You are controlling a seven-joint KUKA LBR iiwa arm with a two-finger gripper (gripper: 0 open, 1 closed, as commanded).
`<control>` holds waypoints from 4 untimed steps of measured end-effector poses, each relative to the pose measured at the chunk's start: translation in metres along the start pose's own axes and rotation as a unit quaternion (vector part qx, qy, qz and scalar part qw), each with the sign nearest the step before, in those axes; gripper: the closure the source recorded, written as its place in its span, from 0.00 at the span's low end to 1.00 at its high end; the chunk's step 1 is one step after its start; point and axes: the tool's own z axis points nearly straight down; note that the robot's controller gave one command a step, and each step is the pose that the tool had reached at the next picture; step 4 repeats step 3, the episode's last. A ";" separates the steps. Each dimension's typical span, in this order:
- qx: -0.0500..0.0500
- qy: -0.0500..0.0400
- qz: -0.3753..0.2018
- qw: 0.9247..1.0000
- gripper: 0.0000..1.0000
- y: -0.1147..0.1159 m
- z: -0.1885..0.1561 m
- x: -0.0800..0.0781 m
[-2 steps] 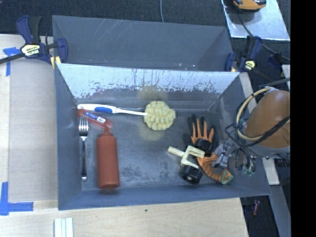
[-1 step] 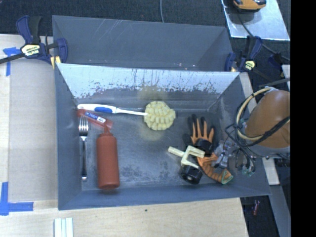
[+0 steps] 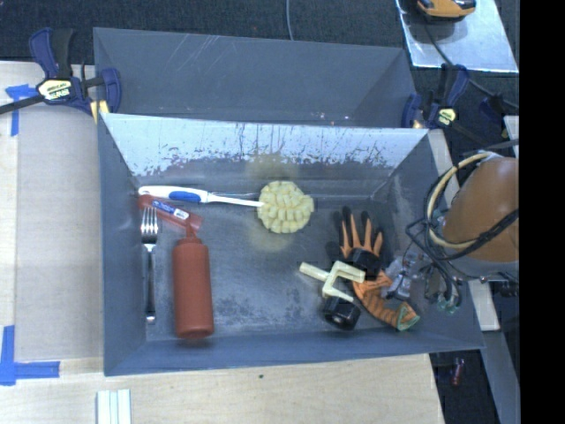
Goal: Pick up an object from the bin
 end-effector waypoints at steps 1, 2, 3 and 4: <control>0.000 -0.002 0.000 1.000 1.00 0.000 -0.034 -0.001; 0.000 -0.004 -0.001 1.000 1.00 0.000 -0.041 -0.002; 0.000 -0.003 -0.001 1.000 1.00 -0.001 -0.060 -0.002; 0.000 -0.003 -0.001 1.000 1.00 -0.001 -0.060 -0.002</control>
Offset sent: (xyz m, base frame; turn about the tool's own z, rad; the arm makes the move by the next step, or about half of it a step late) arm 0.0004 -0.0003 0.0396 -0.0006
